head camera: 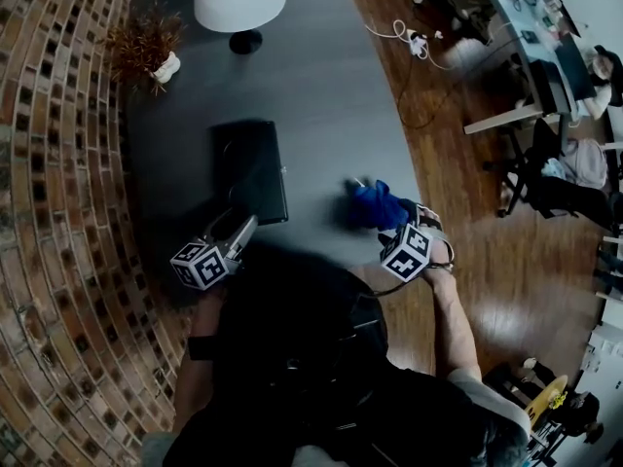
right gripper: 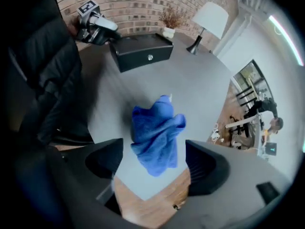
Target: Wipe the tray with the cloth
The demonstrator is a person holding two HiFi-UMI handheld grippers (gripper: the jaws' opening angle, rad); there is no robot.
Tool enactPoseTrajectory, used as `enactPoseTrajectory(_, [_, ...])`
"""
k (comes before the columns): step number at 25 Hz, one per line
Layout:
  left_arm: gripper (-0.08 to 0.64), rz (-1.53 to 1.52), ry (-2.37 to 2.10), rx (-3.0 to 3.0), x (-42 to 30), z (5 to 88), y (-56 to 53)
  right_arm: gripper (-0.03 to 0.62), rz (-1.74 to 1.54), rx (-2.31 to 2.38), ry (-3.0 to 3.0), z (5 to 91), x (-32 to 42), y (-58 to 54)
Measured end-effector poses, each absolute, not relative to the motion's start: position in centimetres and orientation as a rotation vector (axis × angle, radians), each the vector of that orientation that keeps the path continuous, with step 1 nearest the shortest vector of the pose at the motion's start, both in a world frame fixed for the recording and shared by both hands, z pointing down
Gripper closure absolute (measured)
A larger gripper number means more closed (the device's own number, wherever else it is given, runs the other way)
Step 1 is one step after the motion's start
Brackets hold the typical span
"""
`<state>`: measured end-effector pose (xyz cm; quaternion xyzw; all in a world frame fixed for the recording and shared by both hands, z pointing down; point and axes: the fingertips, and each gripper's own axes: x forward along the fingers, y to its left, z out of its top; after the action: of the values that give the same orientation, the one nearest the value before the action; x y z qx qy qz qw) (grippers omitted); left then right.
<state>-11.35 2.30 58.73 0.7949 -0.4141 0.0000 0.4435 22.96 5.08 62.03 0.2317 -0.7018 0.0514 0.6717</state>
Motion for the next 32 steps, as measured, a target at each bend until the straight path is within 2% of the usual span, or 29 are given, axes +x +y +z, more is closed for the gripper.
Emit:
enactPoseTrajectory(2, [0.310,-0.023,-1.025,1.961,-11.5,58.7,2.1,0.170,0.084,0.559,-1.668,58.3,20.9,3.7])
enactPoseTrajectory(5, [0.310,-0.104,-1.048,1.910,-12.3,58.5,1.6,0.259,0.342,0.615,-2.063,56.3,11.6,1.6])
enactPoseTrajectory(9, [0.310,-0.110,-1.059,1.906,-12.2,58.5,1.7,0.258,0.968,0.585,-2.360,60.5,-0.3,0.4])
enactPoseTrajectory(12, [0.310,-0.106,-1.051,1.915,-11.9,58.4,1.7,0.258,1.290,0.584,-2.355,62.3,-4.3,-1.2])
enactPoseTrajectory(14, [0.308,-0.109,-1.052,1.908,-12.0,58.5,1.7,0.263,1.396,0.557,-2.335,62.4,-5.6,-1.5])
enactPoseTrajectory(15, [0.308,-0.118,-1.064,1.898,-12.2,58.5,1.6,0.285,1.380,0.551,-2.325,62.5,-5.8,-1.6])
enactPoseTrajectory(21, [0.264,-0.133,-1.193,1.859,-13.7,58.1,-1.1,0.288,1.121,0.515,-2.337,62.9,-8.0,-4.4])
enactPoseTrajectory(25, [0.264,-0.126,-1.171,1.854,-13.6,58.3,-0.8,0.293,1.050,0.550,-2.462,61.0,-4.8,-7.9])
enactPoseTrajectory(26, [0.264,-0.125,-1.167,1.864,-13.5,58.3,-0.8,0.347,0.944,0.567,-2.464,61.2,-3.8,-9.1])
enactPoseTrajectory(28, [0.264,-0.117,-1.167,1.884,-13.4,58.2,-0.9,0.359,0.595,0.514,-2.380,62.9,-3.0,-10.5])
enactPoseTrajectory(30, [0.264,-0.104,-1.168,1.892,-13.4,58.3,-0.8,0.397,0.221,0.356,-2.240,64.8,-4.0,-10.2])
enactPoseTrajectory(32, [0.264,-0.097,-1.167,1.894,-13.3,58.4,-0.7,0.397,-0.043,0.206,-2.115,66.1,-5.6,-9.5])
